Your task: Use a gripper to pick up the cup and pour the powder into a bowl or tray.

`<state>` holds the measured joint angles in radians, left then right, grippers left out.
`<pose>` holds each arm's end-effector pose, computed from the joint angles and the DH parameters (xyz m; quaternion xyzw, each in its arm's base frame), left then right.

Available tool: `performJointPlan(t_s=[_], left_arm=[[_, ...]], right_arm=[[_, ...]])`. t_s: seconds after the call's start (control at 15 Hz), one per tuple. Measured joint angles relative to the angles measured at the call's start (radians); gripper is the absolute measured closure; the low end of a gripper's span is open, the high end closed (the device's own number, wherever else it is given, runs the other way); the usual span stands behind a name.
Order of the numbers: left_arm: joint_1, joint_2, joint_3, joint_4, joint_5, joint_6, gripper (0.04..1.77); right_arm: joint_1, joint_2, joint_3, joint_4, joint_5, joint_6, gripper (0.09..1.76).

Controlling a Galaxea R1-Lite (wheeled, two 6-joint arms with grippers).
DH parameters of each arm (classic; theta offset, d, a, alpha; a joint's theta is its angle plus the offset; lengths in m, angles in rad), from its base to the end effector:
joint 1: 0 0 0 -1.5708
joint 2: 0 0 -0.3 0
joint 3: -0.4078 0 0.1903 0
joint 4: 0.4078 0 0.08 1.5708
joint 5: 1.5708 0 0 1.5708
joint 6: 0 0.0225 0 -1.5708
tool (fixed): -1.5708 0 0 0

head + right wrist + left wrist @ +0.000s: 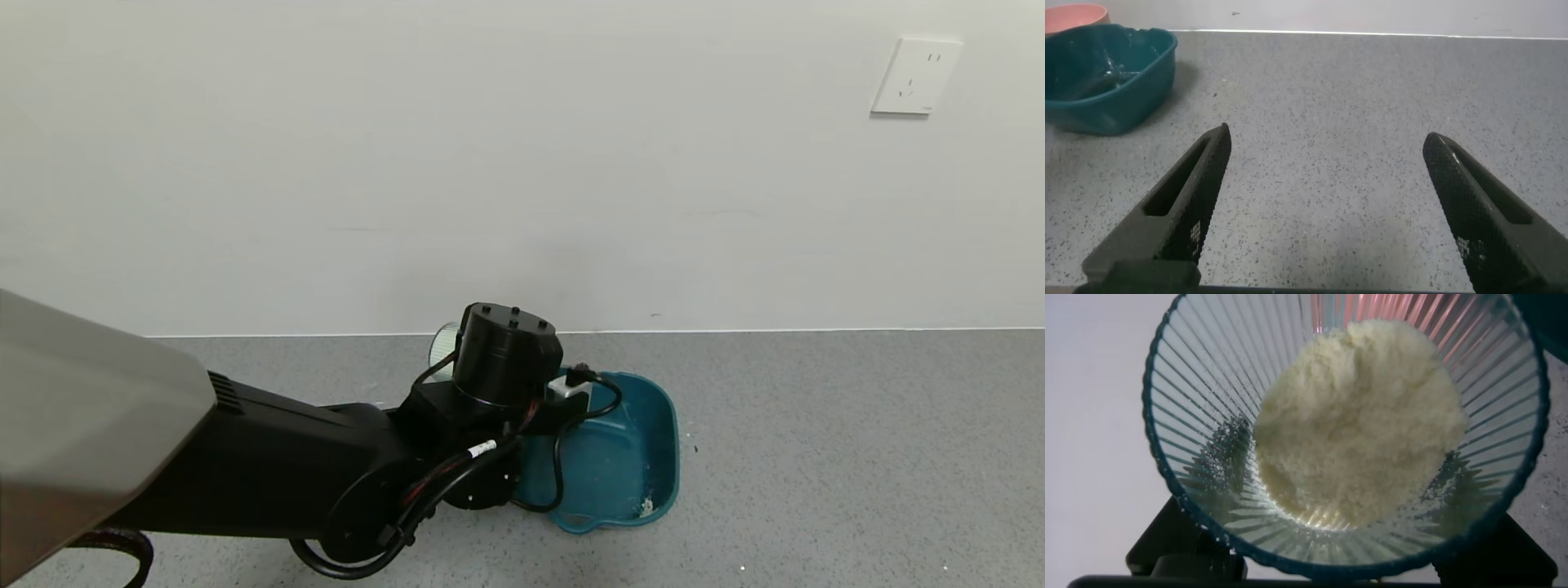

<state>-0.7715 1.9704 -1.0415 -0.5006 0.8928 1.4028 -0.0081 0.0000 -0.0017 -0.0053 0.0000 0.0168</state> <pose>0.2756 -0.2436 0.1425 0.7494 0.1475 -0.0471 0.6437 -0.0229 0.0002 0.0765 0.0084 -0.0035 -0.0040 1.0000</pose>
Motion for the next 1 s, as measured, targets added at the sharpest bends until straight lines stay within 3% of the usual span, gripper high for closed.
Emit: performJointPlan(t_s=[0.33, 1.0], left_arm=[[-0.030, 0.030, -0.007, 0.001, 0.070, 0.035, 0.53], [-0.050, 0.045, -0.021, 0.001, 0.091, 0.272, 0.53]], right_arm=[[0.000, 0.000, 0.000, 0.000, 0.000, 0.000, 0.14], [0.000, 0.000, 0.000, 0.000, 0.000, 0.000, 0.14]])
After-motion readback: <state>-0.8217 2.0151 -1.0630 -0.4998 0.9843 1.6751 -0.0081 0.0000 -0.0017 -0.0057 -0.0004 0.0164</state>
